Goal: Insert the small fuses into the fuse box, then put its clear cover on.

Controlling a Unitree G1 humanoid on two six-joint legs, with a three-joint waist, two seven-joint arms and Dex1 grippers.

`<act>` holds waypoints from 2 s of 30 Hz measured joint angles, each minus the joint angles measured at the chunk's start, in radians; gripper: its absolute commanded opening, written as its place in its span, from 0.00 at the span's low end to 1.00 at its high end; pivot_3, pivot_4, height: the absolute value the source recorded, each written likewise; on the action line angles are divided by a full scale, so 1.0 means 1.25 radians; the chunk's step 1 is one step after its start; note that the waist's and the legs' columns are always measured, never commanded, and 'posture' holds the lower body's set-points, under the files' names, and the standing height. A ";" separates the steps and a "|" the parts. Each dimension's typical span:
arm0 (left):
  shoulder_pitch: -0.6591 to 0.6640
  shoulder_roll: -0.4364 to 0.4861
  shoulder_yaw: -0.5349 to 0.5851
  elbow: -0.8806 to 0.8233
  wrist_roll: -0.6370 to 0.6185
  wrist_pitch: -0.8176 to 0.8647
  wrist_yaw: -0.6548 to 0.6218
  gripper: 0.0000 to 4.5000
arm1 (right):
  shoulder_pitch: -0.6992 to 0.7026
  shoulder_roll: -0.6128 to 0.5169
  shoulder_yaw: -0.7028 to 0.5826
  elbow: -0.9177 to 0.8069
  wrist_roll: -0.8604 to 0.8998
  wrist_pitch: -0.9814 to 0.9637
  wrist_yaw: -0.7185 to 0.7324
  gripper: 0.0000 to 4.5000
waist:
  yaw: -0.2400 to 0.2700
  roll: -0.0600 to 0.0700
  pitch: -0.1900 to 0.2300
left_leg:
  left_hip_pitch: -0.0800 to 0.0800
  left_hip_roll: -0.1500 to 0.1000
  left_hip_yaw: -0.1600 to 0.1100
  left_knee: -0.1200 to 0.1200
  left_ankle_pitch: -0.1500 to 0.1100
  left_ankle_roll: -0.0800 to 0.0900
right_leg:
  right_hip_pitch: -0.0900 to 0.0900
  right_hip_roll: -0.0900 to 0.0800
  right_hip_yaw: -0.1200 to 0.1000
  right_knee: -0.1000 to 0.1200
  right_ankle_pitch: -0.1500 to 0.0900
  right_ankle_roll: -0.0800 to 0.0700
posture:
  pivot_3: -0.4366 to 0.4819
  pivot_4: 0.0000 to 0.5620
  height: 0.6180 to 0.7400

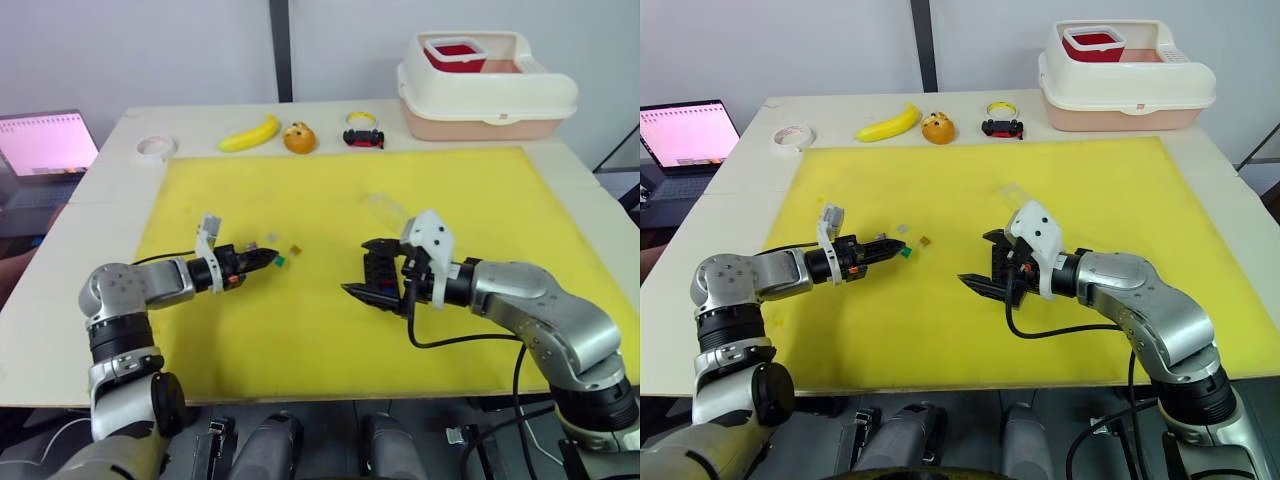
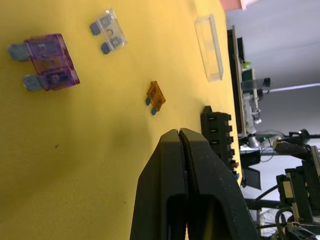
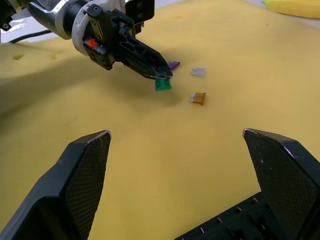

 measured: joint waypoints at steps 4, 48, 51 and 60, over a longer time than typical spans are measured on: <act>0.003 -0.010 0.021 -0.003 -0.007 0.008 0.011 0.00 | 0.000 0.002 -0.003 -0.004 0.022 0.016 -0.002 1.00 | 0.000 0.000 0.000 | 0.000 0.000 0.000 0.000 0.000 0.000 | 0.000 0.000 0.000 0.000 0.000 0.000 | 0.48 0.27 1.00; -0.015 -0.238 -0.085 -0.253 -0.837 -0.428 0.641 0.00 | -0.163 0.425 -0.138 0.120 0.799 -0.064 -0.865 1.00 | -0.026 -0.001 0.001 | 0.000 0.001 0.001 -0.001 0.000 0.000 | -0.002 0.001 0.002 0.000 0.000 0.000 | 0.48 0.27 1.00; -0.008 -0.242 -0.099 -0.257 -0.837 -0.440 0.641 0.00 | -0.165 0.425 -0.129 0.131 0.799 -0.078 -0.866 0.87 | -0.025 -0.001 0.001 | 0.000 0.001 0.001 -0.001 0.000 0.000 | -0.002 0.001 0.002 0.000 0.000 0.000 | 0.48 0.27 1.00; -0.010 -0.238 -0.106 -0.248 -0.837 -0.455 0.641 0.00 | -0.178 0.416 -0.107 0.132 0.787 -0.084 -0.855 0.48 | -0.025 -0.001 0.001 | 0.000 0.001 0.001 -0.001 0.000 0.000 | -0.002 0.001 0.002 0.000 0.000 0.000 | 0.48 0.27 1.00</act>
